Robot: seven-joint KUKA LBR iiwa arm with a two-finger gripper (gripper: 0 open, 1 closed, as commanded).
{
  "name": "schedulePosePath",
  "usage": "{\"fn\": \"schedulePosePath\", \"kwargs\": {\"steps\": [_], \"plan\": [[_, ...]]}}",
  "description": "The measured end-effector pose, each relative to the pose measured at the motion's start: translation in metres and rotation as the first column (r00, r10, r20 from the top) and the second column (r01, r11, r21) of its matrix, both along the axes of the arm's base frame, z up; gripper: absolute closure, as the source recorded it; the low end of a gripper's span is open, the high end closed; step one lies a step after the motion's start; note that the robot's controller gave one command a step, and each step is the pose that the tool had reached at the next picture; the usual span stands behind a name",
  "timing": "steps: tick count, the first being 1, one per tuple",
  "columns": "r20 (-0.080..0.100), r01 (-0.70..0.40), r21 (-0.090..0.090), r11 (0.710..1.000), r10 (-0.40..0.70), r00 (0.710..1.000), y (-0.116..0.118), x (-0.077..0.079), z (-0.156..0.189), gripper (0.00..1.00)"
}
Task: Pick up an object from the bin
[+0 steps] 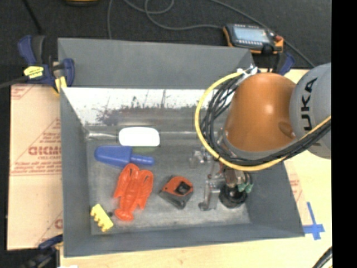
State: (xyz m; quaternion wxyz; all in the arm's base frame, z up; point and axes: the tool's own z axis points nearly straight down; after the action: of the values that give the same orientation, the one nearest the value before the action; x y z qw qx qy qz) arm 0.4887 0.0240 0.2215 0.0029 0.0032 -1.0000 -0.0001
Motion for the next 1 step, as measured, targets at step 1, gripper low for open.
{"fn": "schedulePosePath", "kwargs": {"steps": [1], "plan": [[0.008,0.001,0.001,1.0,-0.001,1.0,0.0001,0.0016,0.0043,0.0]]}}
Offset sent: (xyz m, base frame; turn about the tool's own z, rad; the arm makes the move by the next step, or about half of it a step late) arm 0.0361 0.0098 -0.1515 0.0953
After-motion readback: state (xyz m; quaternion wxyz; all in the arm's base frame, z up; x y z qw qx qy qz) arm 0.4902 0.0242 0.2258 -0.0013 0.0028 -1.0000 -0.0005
